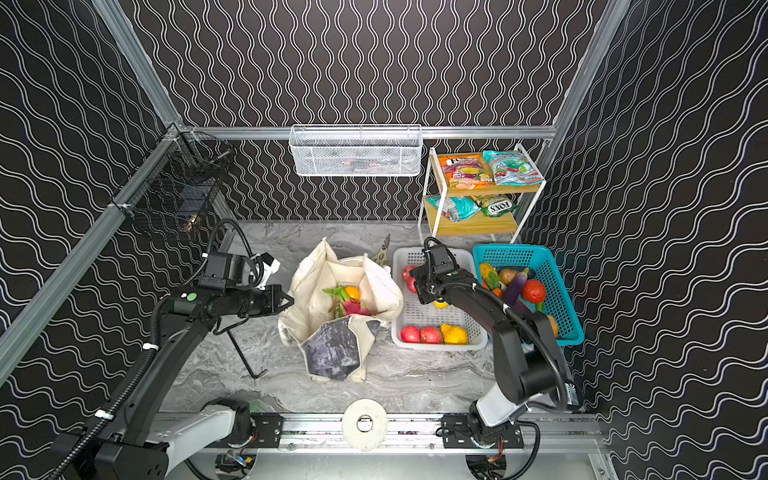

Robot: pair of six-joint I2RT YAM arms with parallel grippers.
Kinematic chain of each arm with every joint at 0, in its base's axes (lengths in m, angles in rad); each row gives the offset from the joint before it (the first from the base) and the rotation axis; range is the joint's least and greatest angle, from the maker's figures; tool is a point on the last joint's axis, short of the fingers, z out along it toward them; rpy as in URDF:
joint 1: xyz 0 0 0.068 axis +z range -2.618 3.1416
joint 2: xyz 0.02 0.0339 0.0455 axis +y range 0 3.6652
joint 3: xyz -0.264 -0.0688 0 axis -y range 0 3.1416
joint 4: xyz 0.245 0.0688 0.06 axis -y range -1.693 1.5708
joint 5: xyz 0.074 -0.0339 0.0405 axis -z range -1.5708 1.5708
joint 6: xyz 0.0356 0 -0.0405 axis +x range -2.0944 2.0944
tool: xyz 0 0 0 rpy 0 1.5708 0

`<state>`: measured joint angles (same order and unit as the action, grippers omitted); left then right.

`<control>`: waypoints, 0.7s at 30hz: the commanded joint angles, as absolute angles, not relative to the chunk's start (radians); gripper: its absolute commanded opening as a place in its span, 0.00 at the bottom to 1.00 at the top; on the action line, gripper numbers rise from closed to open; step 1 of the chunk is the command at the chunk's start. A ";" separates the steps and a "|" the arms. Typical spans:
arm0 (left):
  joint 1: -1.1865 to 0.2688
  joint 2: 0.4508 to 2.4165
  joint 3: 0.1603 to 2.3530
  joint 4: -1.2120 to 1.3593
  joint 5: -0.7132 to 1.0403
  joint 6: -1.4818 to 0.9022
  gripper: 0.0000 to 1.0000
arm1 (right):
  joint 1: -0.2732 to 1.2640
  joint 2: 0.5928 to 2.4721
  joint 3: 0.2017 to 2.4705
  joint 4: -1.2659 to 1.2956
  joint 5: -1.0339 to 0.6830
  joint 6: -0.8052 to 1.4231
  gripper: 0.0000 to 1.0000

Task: Place the food into the grocery bag and tie it
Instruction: 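Close the right gripper on a red apple and lift it, then carry the red apple over the tote bag with the right gripper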

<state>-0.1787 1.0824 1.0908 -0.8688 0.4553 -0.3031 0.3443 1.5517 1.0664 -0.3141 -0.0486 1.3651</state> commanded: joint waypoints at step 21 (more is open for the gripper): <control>-0.181 1.099 1.118 -0.864 0.455 -0.291 0.00 | 0.664 1.430 1.551 -0.695 0.069 0.686 0.58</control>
<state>-0.1787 1.0966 1.1042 -0.8635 0.4503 -0.3035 0.6247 1.4055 1.5124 -0.6315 0.0830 0.7879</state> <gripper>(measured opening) 0.057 0.627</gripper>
